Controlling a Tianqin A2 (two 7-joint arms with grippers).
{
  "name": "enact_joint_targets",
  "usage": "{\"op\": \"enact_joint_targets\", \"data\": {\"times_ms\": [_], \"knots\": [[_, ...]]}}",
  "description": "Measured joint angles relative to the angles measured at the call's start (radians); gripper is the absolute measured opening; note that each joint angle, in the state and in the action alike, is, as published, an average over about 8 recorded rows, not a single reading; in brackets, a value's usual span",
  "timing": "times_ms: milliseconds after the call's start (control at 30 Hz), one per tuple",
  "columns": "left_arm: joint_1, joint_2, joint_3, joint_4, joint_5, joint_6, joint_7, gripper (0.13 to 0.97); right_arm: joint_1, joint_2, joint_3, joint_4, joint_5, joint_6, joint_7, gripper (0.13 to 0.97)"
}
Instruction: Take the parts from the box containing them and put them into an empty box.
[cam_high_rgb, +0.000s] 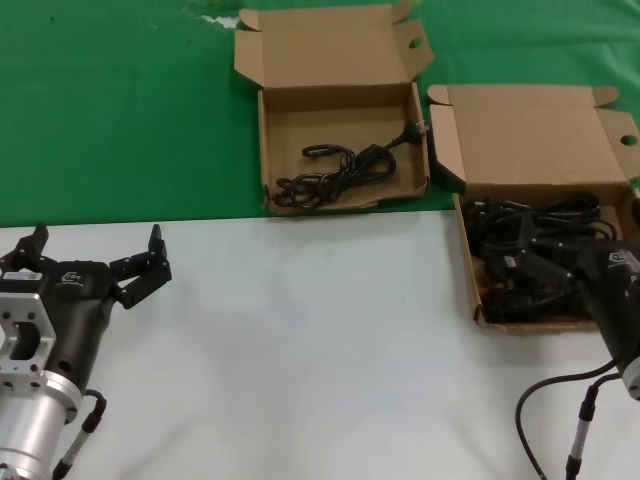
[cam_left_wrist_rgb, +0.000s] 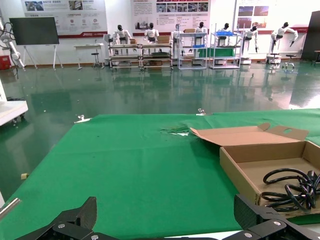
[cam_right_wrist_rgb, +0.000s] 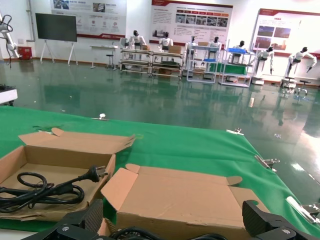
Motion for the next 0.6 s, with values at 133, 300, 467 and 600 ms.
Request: {"op": "enact_joint_targets", "data": {"times_ms": [133, 300, 467, 600], "knots": [[0.000, 0.000, 0.000, 0.000, 0.000, 0.000, 0.000, 0.966, 0.000, 0.000, 0.000, 0.000, 0.000, 0.000, 0.000, 0.966], [0.000, 0.000, 0.000, 0.000, 0.000, 0.000, 0.000, 0.966, 0.000, 0.000, 0.000, 0.000, 0.000, 0.000, 0.000, 0.966], [0.000, 0.000, 0.000, 0.000, 0.000, 0.000, 0.000, 0.966, 0.000, 0.000, 0.000, 0.000, 0.000, 0.000, 0.000, 0.966], [0.000, 0.000, 0.000, 0.000, 0.000, 0.000, 0.000, 0.966, 0.000, 0.000, 0.000, 0.000, 0.000, 0.000, 0.000, 0.966]]}}
